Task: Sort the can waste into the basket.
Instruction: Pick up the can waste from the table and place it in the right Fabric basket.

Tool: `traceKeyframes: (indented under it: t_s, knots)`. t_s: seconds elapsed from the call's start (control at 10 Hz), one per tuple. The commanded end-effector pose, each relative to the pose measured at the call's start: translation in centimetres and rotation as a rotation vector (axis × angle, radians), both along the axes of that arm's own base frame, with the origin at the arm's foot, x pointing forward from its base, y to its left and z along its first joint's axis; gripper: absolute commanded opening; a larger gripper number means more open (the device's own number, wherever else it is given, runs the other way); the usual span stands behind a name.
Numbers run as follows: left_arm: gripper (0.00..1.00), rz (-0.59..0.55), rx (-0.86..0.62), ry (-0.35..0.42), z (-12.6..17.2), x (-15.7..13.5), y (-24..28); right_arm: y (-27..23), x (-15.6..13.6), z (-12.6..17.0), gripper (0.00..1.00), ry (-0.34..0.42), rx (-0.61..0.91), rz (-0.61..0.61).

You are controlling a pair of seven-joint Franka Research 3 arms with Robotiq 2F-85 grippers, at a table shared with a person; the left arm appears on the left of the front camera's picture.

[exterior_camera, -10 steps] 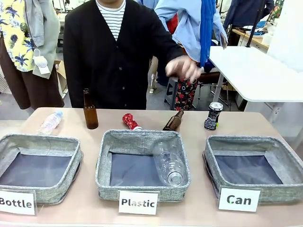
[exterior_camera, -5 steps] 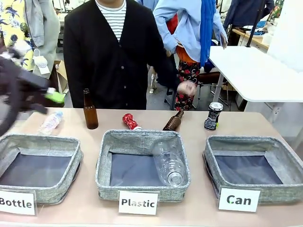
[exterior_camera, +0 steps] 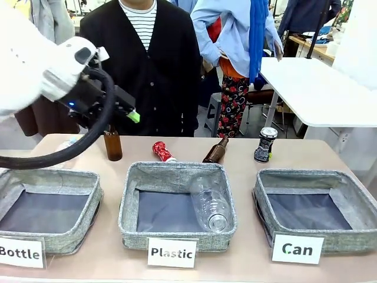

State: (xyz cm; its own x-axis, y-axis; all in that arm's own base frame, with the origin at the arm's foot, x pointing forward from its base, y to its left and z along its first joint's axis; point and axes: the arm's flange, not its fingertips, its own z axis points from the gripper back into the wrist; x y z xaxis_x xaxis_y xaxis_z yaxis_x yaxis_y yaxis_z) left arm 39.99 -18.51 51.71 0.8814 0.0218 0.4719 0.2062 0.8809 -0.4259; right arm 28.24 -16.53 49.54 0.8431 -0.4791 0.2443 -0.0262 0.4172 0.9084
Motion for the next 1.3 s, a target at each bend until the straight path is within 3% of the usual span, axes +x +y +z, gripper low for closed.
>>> traceKeyframes:
  t_s: [0.0, 0.1, 0.4, 0.5, 0.6, 0.9, 1.1, 1.2]
  knots:
    - [1.00, 0.025, 0.111, 0.028, -0.7, 0.3, -0.6, -0.1, 0.3, 0.1, 1.00, -0.036, 0.006, 0.004]
    - [1.00, 0.000, 0.000, 0.000, 0.0, 0.0, 0.0, -0.1, 0.3, 0.1, 1.00, -0.036, 0.006, 0.004]
    - [1.00, 0.008, 0.031, 0.010, -0.6, 0.2, -0.8, -0.1, 0.3, 0.1, 1.00, -0.036, 0.006, 0.004]
    - [1.00, 0.217, 0.100, 0.099, -1.0, -0.1, -2.1, -0.1, 0.3, 0.1, 1.00, -0.036, 0.006, 0.004]
    - [1.00, 0.354, 0.160, 0.114, -1.1, -0.9, -4.1, -0.1, 0.3, 0.1, 1.00, -0.036, 0.006, 0.004]
    - [1.00, 0.431, 0.358, -0.018, -1.5, -2.5, -11.0, -0.1, 0.3, 0.1, 1.00, -0.036, 0.006, 0.004]
    - [1.00, 0.541, 0.378, 0.025, -1.7, -1.0, -14.5, -0.1, 0.3, 0.1, 1.00, -0.036, 0.006, 0.004]
    - [1.00, 0.540, 0.404, 0.011, -1.8, -0.7, -15.4, -0.1, 0.3, 0.1, 1.00, -0.036, 0.006, 0.004]
